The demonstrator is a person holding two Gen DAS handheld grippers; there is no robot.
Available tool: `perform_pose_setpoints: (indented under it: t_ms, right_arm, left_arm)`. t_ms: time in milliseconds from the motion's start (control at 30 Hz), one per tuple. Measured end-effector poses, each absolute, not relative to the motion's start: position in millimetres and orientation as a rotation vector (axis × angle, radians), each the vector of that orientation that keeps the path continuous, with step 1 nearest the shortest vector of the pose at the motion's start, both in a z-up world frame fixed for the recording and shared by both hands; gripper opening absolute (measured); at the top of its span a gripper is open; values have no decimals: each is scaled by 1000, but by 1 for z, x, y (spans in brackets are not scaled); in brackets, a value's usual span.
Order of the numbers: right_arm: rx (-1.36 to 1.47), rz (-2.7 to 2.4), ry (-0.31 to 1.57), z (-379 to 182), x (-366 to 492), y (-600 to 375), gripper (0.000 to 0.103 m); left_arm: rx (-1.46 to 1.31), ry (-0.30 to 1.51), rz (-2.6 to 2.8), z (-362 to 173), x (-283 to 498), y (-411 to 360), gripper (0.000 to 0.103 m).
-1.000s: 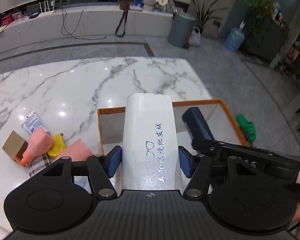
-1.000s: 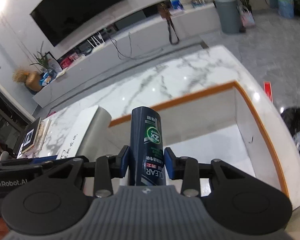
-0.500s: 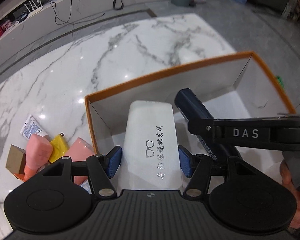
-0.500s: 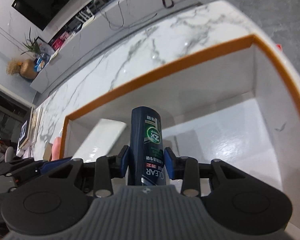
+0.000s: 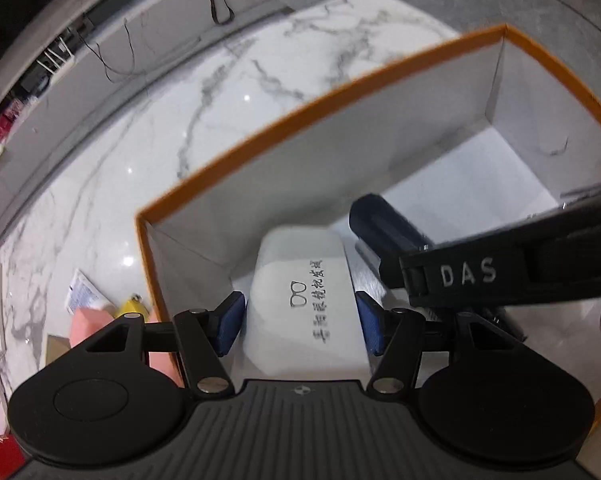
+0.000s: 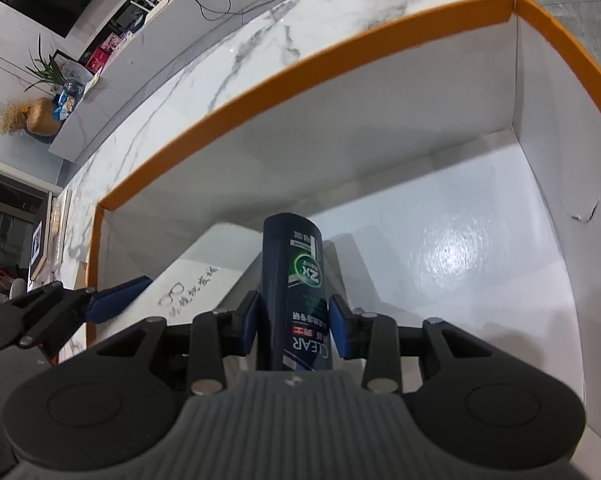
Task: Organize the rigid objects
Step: 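Carry both items into the orange box while the left gripper releases the white box, then lower the shampoo bottle into the orange box and open the right gripper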
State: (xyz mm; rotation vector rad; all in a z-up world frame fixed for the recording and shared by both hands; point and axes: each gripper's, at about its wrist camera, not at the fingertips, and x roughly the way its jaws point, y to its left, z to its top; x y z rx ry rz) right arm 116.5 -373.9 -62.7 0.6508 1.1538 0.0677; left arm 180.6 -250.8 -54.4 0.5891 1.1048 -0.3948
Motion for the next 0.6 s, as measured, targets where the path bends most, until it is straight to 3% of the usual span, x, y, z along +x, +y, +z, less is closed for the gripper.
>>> perform_pose_setpoints:
  t_ms: [367,600]
  right_arm:
    - [682,50,1224,-71,122,-371,37]
    - [640,50,1260,-72,125,-363,37]
  left_arm:
    - [479,1173,-494,-43,181,-233,68]
    - [381,1093,-526,-9,175,-203,68]
